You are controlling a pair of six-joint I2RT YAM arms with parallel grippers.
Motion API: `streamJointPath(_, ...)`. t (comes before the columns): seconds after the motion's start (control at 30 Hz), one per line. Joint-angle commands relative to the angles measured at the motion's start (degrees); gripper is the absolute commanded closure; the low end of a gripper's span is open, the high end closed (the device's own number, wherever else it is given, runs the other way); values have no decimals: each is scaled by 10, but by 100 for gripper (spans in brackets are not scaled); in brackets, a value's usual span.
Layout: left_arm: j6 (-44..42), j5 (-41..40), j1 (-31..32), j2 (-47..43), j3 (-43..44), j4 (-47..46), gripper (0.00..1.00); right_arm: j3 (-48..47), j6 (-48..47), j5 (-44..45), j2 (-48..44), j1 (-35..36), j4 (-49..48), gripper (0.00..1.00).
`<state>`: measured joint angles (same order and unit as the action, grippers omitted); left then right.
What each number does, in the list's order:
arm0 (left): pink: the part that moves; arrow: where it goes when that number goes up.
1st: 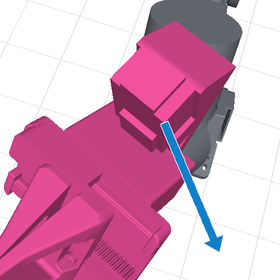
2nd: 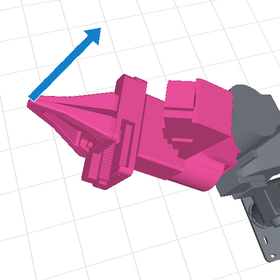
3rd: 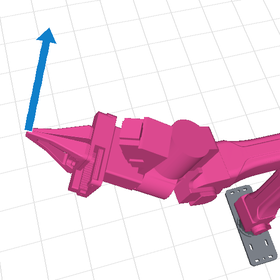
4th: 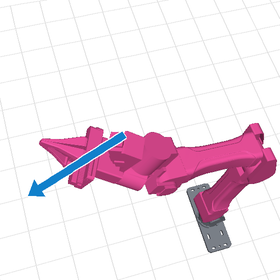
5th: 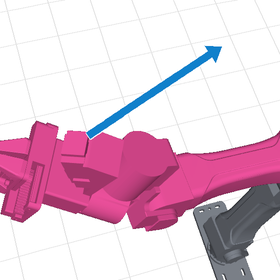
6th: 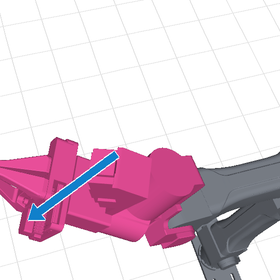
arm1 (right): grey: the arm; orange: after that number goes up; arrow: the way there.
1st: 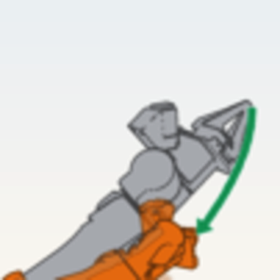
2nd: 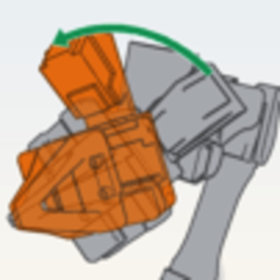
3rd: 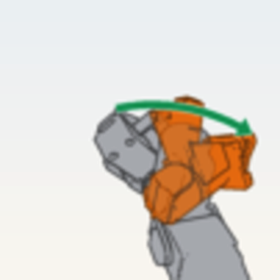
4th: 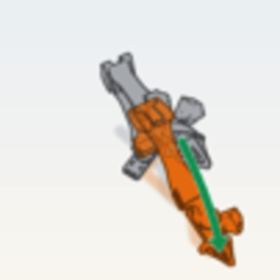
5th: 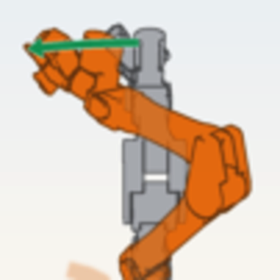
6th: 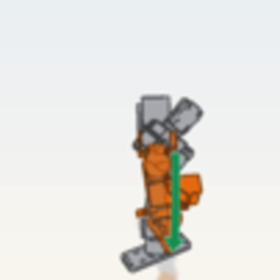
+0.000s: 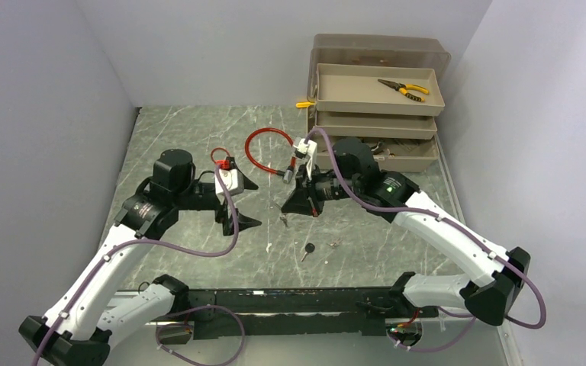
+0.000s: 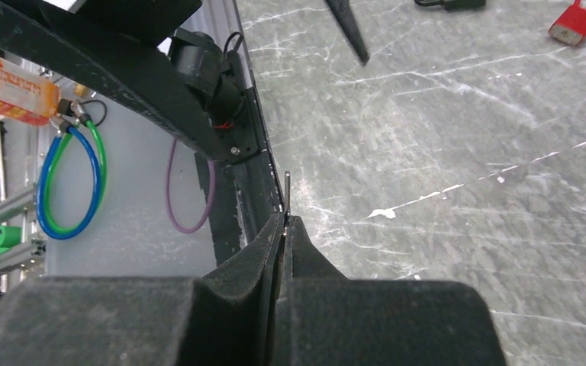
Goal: Unlock with the key
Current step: Pick up the key from the center of the board.
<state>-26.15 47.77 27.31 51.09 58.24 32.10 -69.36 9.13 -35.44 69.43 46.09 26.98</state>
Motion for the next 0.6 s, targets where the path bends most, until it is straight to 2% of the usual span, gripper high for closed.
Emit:
streamJointPath(0.0, 85, 126, -3, -3, 14, -34, 2, -13, -58, 1, -36, 3, 3, 100)
streamJointPath(0.27, 100, 133, -4, -29, -2, -57, 3, -23, -85, -24, -45, 14, -1, 100)
streamJointPath(0.57, 152, 170, -24, -38, -5, -87, 7, -39, -86, -12, -36, 44, 17, 100)
